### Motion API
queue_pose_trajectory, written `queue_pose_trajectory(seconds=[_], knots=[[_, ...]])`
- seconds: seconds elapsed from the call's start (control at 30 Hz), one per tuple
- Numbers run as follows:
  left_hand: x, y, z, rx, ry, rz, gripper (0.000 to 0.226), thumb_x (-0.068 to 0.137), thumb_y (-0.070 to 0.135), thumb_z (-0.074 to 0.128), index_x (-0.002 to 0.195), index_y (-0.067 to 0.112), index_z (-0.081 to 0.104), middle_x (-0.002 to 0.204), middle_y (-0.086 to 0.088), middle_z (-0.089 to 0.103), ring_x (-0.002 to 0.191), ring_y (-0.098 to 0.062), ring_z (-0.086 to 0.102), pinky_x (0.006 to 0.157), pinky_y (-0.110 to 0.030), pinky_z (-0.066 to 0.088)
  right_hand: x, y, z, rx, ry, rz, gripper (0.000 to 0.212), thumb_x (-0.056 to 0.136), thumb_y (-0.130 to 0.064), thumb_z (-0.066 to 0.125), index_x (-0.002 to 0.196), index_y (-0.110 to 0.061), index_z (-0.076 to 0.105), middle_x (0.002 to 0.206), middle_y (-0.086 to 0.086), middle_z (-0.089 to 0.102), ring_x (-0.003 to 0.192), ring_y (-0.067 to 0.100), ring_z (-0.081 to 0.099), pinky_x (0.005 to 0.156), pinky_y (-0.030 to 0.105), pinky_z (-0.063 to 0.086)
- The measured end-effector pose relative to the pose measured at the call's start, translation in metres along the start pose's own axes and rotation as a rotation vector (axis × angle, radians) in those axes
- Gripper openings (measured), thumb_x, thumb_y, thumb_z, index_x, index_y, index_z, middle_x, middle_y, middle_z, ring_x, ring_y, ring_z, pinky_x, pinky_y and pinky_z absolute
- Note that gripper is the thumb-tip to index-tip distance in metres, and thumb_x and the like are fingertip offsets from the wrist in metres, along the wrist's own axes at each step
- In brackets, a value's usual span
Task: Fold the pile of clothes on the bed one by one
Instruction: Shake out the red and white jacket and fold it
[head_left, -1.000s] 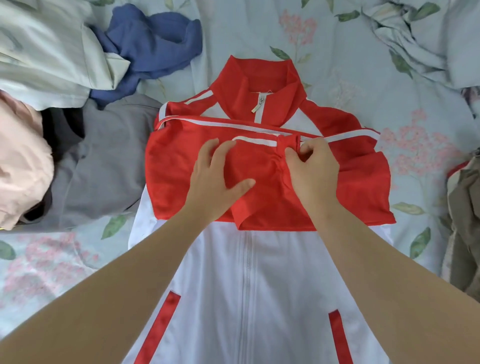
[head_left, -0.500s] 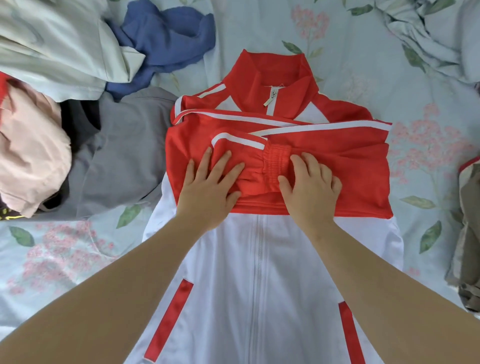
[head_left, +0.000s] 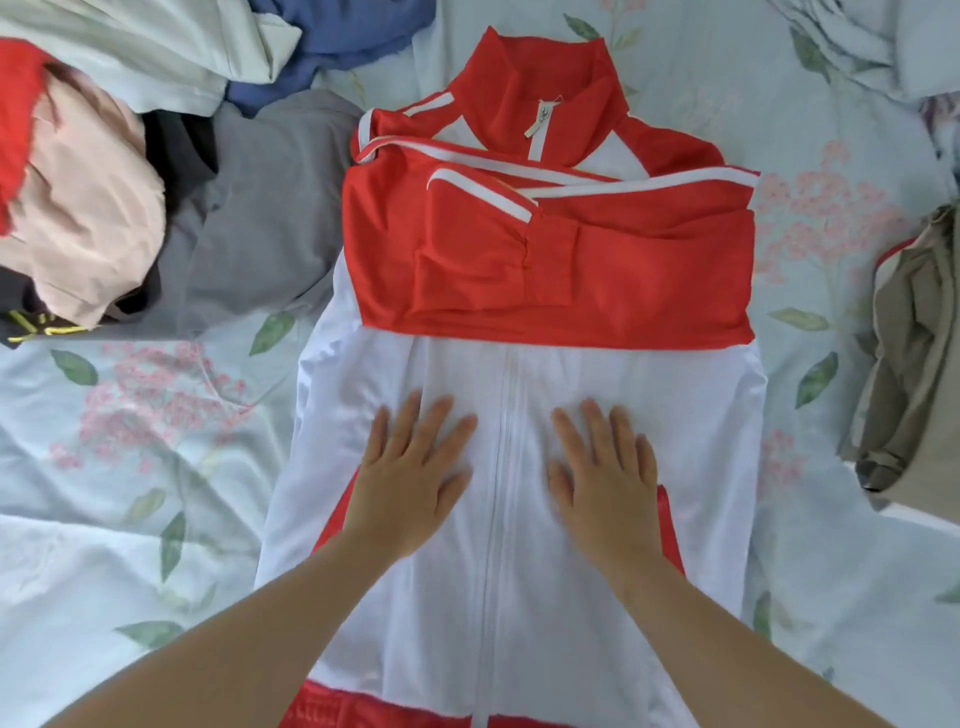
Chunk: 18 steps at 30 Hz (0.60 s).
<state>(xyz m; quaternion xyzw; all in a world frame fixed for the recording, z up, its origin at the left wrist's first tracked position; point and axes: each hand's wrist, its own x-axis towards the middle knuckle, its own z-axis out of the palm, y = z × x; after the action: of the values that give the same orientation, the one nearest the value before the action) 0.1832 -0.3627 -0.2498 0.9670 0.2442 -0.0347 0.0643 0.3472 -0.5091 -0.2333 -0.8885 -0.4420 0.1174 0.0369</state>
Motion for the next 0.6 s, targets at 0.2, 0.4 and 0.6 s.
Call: queue_pose_trajectory(seconds=[0.2,0.4,0.6], knots=[[-0.098,0.028,-0.002,0.048,0.027,0.123,0.045,0.086,0.034,0.053,0.130,0.032,0.045,0.140,-0.003,0.041,0.127,-0.032,0.040,0.104,-0.050,0.031,-0.115,-0.013,0.012,0.083,0.056,-0.210,0.023,0.086,-0.023,0.051,0.108,-0.023,0.054,0.117,0.009,0.059,0.110,0.033,0.056,0.094,0.045,0.047],[-0.168,0.039,-0.006,-0.143,0.066,0.223,0.033,0.076,0.027,0.063,0.105,0.032,0.050,0.110,0.004,0.049,0.099,-0.020,0.047,0.075,-0.036,0.051,-0.189,-0.021,0.020,0.073,0.028,-0.262,0.033,0.073,-0.029,0.069,0.103,-0.025,0.057,0.098,0.003,0.057,0.093,0.025,0.051,0.083,0.043,0.050],[-0.201,0.032,0.002,0.022,-0.233,0.394,0.086,0.058,0.062,0.068,0.133,0.026,0.045,0.135,-0.006,0.051,0.126,-0.030,0.041,0.104,-0.045,0.029,-0.212,-0.017,0.034,-0.121,-0.102,-0.368,0.098,0.050,-0.060,0.079,0.134,-0.024,0.042,0.138,0.008,0.040,0.124,0.036,0.040,0.102,0.059,0.027]])
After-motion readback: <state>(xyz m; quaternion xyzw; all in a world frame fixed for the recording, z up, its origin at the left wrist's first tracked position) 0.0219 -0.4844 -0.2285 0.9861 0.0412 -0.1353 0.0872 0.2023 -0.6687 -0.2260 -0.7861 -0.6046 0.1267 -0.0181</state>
